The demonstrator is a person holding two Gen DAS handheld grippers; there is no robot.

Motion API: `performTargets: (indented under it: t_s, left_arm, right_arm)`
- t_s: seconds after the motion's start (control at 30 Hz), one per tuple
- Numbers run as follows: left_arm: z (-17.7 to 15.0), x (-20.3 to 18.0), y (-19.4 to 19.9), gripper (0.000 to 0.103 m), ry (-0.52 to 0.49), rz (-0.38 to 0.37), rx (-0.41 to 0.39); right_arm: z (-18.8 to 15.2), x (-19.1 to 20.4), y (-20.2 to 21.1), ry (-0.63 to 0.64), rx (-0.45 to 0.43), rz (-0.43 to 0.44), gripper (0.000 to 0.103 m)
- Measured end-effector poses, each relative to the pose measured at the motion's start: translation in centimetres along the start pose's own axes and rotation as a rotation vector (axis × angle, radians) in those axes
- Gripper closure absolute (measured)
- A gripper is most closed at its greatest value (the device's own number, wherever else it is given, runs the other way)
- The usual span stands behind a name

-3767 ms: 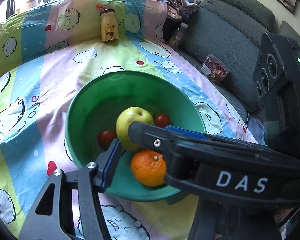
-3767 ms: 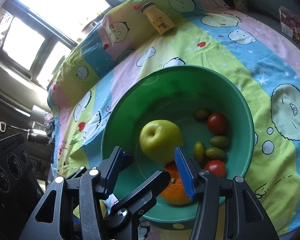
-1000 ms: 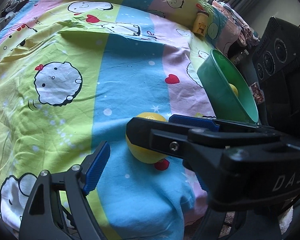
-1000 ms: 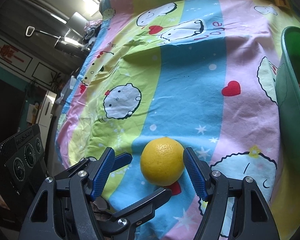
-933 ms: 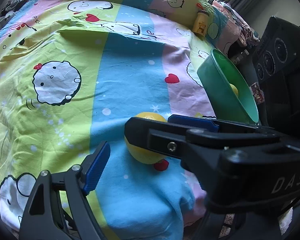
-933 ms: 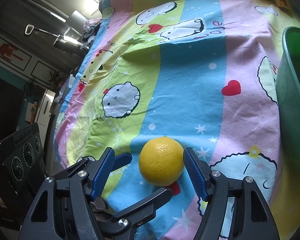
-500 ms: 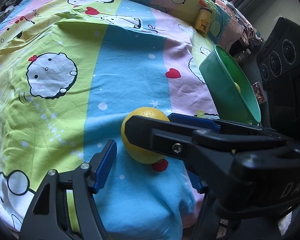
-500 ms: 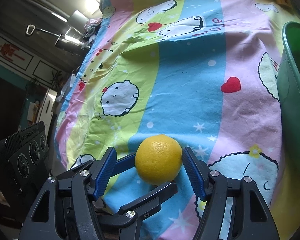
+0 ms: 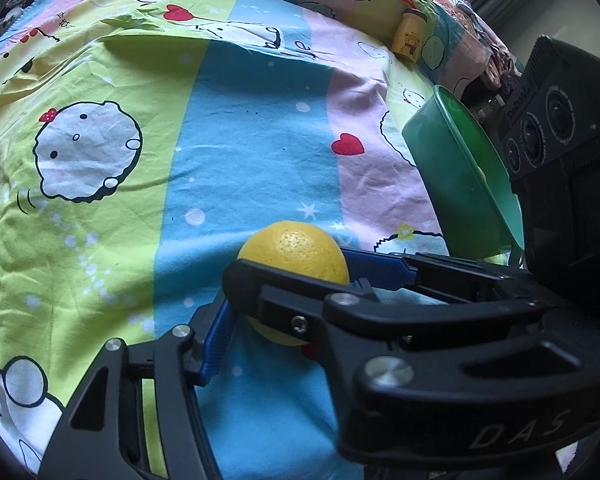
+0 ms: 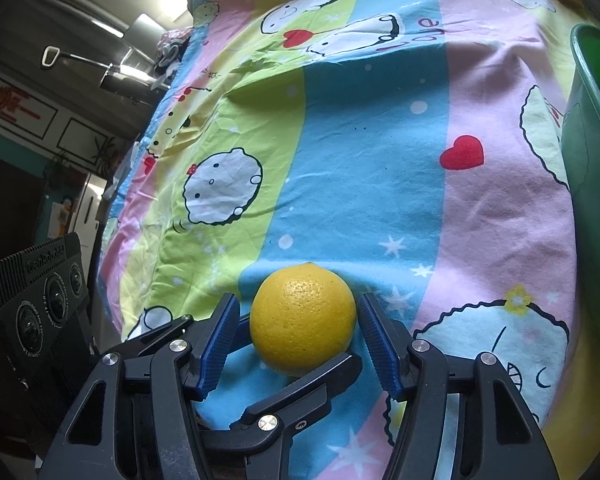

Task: Organize fruits
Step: 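Lift the yellow citrus with both grippers and carry it toward the basin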

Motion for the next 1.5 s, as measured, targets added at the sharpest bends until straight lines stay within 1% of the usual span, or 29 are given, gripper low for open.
performTargets:
  t_s: [0.07, 0.13, 0.2, 0.3, 0.47, 0.53, 0.7, 0.97, 1.1, 1.23, 1.5]
  left_arm:
    - [0.2, 0.0, -0.1, 0.050, -0.017, 0.006, 0.002]
    - [0.5, 0.1, -0.3, 0.050, -0.023, -0.005, 0.010]
    - [0.9, 0.2, -0.4, 0.050, -0.032, -0.011, 0.022]
    - [1.3, 0.1, -0.6, 0.049, -0.062, 0.000, 0.023]
    - [2.0, 0.0, -1.0, 0.050, -0.091, -0.010, 0.041]
    - [2.4, -0.2, -1.2, 0.050, -0.106, -0.013, 0.035]
    - [2.8, -0.1, -1.7, 0.050, -0.105, -0.037, 0.020]
    - [2.2, 0.0, -1.5, 0.050, -0.123, -0.062, -0.022]
    - [1.7, 0.0, -1.2, 0.050, -0.110, -0.065, -0.043]
    - [1.3, 0.1, -0.5, 0.050, -0.097, -0.081, -0.077]
    - [1.5, -0.8, 0.8, 0.050, -0.123, -0.099, -0.152]
  right_arm:
    - [0.1, -0.2, -0.3, -0.011, 0.005, 0.000, 0.039]
    - [0.3, -0.3, -0.4, -0.015, 0.003, 0.004, 0.039]
    - [0.4, -0.3, -0.4, -0.015, -0.002, 0.005, 0.042]
    - [0.6, -0.5, -0.5, -0.019, -0.009, -0.002, 0.044]
    - [0.9, -0.7, -0.4, -0.025, -0.023, -0.012, 0.045]
    - [1.1, -0.8, -0.2, -0.033, -0.034, -0.018, 0.045]
    - [1.7, -1.3, 0.0, -0.045, -0.054, -0.031, 0.045]
    - [1.4, -0.8, 0.1, -0.025, -0.080, -0.069, 0.045]
    - [1.1, -0.9, 0.2, -0.031, -0.093, -0.062, 0.045]
    - [0.8, -0.4, 0.5, -0.012, -0.099, -0.078, 0.045]
    - [0.5, 0.8, 2.2, 0.028, -0.166, -0.103, 0.045]
Point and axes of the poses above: each gripper's, at about its wrist camera, not at the fingertips, and y roughly against the way its jaws point, x to its left, z to its top, the point moved 1 cm from there along -y, roughly the way its jaws point, and after that the axes turned 2 degrees about z, right-handed, at the moved point
